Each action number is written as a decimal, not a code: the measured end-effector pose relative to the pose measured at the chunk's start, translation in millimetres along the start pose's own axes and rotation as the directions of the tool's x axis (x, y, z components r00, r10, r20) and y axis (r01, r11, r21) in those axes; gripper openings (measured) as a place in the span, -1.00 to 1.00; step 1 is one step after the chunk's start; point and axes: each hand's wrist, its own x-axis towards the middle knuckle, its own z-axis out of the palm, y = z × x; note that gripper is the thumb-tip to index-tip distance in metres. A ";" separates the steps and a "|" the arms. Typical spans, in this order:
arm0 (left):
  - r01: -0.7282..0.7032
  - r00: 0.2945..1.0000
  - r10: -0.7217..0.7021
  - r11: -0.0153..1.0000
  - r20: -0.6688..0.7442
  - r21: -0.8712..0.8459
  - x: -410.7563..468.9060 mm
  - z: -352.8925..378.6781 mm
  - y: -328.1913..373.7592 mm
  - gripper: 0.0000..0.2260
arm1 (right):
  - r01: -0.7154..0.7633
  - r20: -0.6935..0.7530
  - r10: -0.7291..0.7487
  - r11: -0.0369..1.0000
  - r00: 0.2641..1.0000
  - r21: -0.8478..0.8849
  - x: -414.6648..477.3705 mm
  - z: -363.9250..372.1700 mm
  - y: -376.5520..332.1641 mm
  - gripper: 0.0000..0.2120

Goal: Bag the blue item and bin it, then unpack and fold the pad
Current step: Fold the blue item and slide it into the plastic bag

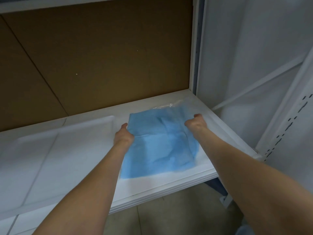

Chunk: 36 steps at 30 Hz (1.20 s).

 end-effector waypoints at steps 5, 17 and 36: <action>0.020 0.999 -0.021 0.999 0.047 0.028 -1.4 1.5 -0.5 -0.45 | -0.030 0.051 0.035 0.995 0.998 -0.096 -8.9 -6.3 8.3 -0.54; -0.032 0.996 0.044 0.988 -0.082 0.153 -17.3 -6.2 14.7 -0.58 | 0.108 0.014 -0.107 0.970 0.994 -0.219 -22.3 -24.4 0.1 -0.77; -0.037 0.997 0.002 0.889 0.076 0.456 -36.0 -5.6 4.3 -0.65 | 0.130 -0.007 -0.179 0.739 0.984 -0.661 -42.5 -34.9 15.4 -0.57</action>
